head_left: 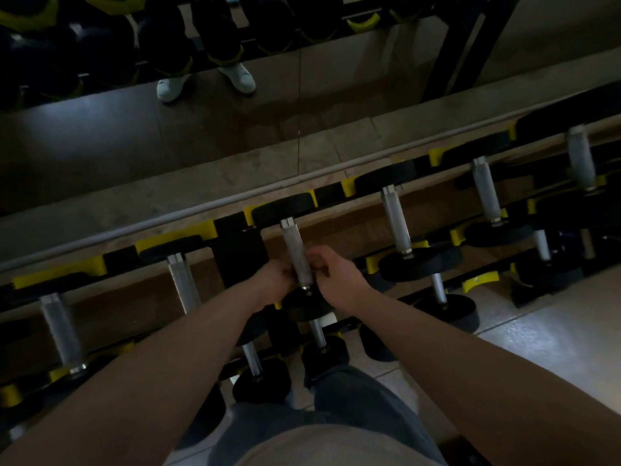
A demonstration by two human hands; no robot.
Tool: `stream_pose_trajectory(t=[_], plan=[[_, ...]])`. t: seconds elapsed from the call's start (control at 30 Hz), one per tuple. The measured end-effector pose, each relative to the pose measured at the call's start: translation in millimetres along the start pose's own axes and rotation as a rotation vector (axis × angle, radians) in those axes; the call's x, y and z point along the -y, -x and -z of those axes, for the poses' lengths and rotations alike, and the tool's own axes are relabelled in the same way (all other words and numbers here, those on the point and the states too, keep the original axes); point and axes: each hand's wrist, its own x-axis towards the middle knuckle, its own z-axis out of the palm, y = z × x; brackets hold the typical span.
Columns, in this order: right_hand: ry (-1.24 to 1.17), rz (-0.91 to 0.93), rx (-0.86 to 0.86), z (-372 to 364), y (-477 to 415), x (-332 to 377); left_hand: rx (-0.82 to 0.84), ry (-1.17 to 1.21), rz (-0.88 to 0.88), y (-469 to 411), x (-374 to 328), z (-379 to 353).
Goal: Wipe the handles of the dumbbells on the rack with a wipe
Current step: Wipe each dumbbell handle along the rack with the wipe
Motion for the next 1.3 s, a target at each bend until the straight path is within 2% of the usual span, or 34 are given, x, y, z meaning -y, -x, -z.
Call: stream_pose_trajectory(t=[0.07,0.2,0.23,0.3,0.43,0.5,0.57,0.67,0.7,0.73,0.83,0.9,0.97,1.1,1.2,1.3], plan=[[-0.002,-0.017,0.019,2.2,-1.0,-0.4,0.002,0.003,-0.001,-3.5,-3.0,7.0],[0.003,-0.069,0.046,7.2,-3.1,-1.4,-0.241,0.645,0.036,-26.6,-15.5,29.2],[0.001,-0.084,0.045,7.0,-3.2,-2.2,-0.251,0.709,0.034,-31.4,-15.5,31.2],[0.001,-0.098,0.045,5.2,-3.9,-3.5,-0.197,0.641,0.042,-32.2,-10.0,26.6],[0.000,-0.103,0.020,3.7,-4.6,-2.3,0.060,0.230,0.070,-8.8,9.9,-1.8],[0.008,-0.102,0.014,4.5,-4.1,-0.3,0.087,0.132,0.065,-9.1,10.9,-3.5],[0.009,-0.108,0.031,5.1,-4.4,0.3,0.033,0.190,0.053,-14.9,5.1,9.2],[-0.025,-0.129,0.034,6.1,-5.1,0.0,-0.135,0.640,0.042,-25.1,-10.3,36.3],[-0.029,-0.132,0.025,5.6,-4.9,-0.2,-0.148,0.709,0.029,-23.4,-13.7,40.0],[-0.033,-0.135,0.015,4.7,-4.5,-0.3,-0.147,0.671,0.018,-18.7,-15.8,39.6],[-0.031,-0.139,-0.011,1.2,-2.7,2.2,-0.002,0.141,0.029,2.6,-9.2,23.3],[-0.022,-0.140,-0.017,0.7,-1.9,5.5,0.084,-0.032,0.043,11.3,3.3,12.2],[0.014,-0.128,-0.019,2.4,-2.3,8.6,0.005,0.019,0.047,13.1,15.2,10.7],[0.014,0.000,-0.107,4.5,-0.3,13.4,-0.118,0.425,0.031,21.1,16.6,21.2],[0.006,0.132,-0.046,1.6,2.9,19.8,-0.040,0.654,0.025,25.1,4.6,24.6],[0.033,0.147,-0.104,1.8,-3.5,24.3,0.049,0.758,0.025,24.1,-1.7,21.2]])
